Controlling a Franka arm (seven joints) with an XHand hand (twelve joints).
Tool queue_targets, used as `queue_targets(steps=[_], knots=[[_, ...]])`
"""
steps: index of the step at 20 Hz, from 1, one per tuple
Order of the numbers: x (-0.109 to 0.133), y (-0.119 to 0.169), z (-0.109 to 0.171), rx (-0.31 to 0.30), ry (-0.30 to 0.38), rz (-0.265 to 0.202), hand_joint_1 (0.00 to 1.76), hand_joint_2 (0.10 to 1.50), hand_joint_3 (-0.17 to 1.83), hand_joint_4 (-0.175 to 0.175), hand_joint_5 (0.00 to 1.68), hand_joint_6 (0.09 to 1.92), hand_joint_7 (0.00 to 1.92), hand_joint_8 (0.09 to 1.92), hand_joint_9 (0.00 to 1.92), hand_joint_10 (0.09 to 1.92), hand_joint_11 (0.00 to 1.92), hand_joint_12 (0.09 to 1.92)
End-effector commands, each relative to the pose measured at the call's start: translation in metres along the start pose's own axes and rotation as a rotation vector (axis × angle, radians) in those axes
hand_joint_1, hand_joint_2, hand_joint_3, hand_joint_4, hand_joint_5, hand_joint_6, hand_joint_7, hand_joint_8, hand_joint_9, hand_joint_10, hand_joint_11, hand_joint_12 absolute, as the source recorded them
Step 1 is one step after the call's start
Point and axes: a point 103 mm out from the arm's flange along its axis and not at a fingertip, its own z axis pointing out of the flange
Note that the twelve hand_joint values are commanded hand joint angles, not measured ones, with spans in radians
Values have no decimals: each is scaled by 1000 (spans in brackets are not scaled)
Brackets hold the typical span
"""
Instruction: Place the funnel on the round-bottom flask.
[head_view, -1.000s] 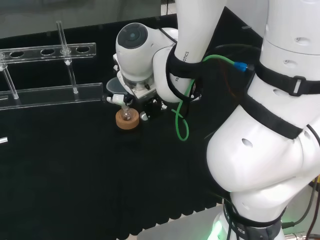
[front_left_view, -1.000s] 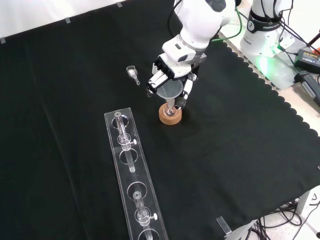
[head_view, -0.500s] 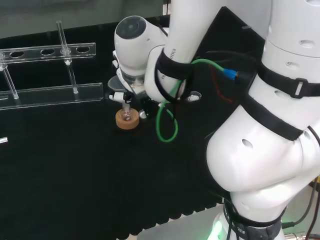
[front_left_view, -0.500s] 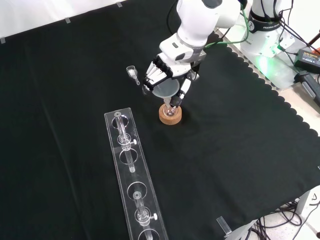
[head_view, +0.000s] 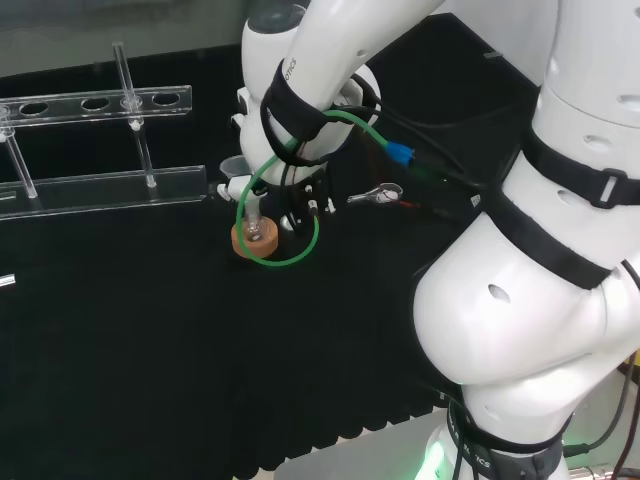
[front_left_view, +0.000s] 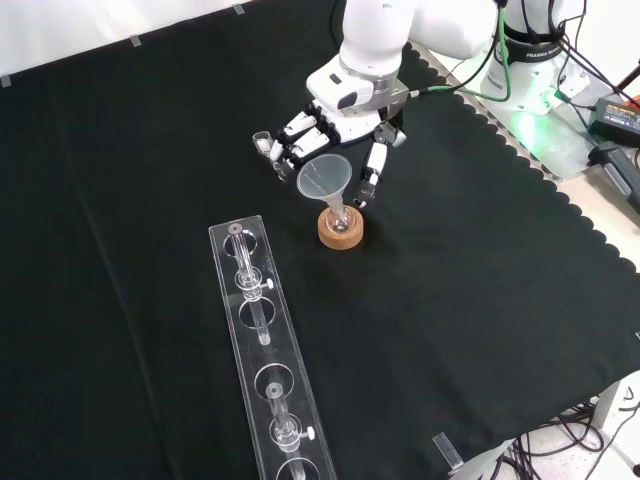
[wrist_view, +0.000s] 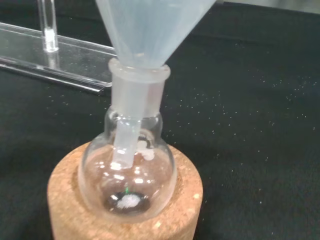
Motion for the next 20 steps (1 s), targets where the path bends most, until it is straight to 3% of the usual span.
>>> queue_targets(steps=[1, 3, 5, 8, 10, 11, 13, 15, 18, 20], knots=[[0, -12, -12, 40, 36, -21, 346, 745, -30, -168, 36, 87, 0, 358, 0, 759, 304, 1568], [-3, -13, -20, 56, 65, -27, 308, 729, -29, -155, 9, 87, 0, 98, 0, 317, 132, 1594], [-22, -17, -46, 94, 211, -66, 246, 707, -31, -118, 1, 87, 0, 87, 0, 87, 36, 1551], [-52, -19, -74, 118, 409, -124, 186, 699, -28, -77, 0, 87, 0, 87, 0, 87, 3, 1485], [-102, -15, -103, 169, 694, -169, 149, 709, -21, -64, 0, 87, 0, 87, 0, 87, 0, 1467], [-117, -13, -112, 175, 744, -175, 134, 717, -17, -61, 0, 87, 0, 87, 0, 87, 0, 1462], [-133, -7, -125, 176, 768, -178, 116, 727, -12, -54, 0, 87, 0, 87, 0, 87, 0, 1462], [-151, 10, -159, 194, 831, -221, 108, 731, -9, -46, 0, 87, 0, 87, 4, 87, 0, 1479], [-151, 19, -177, 184, 839, -244, 105, 734, -8, -45, 0, 87, 0, 87, 7, 87, 0, 1489], [-142, 27, -188, 146, 834, -270, 106, 738, -5, -49, 0, 87, 0, 87, 9, 87, 0, 1491]])
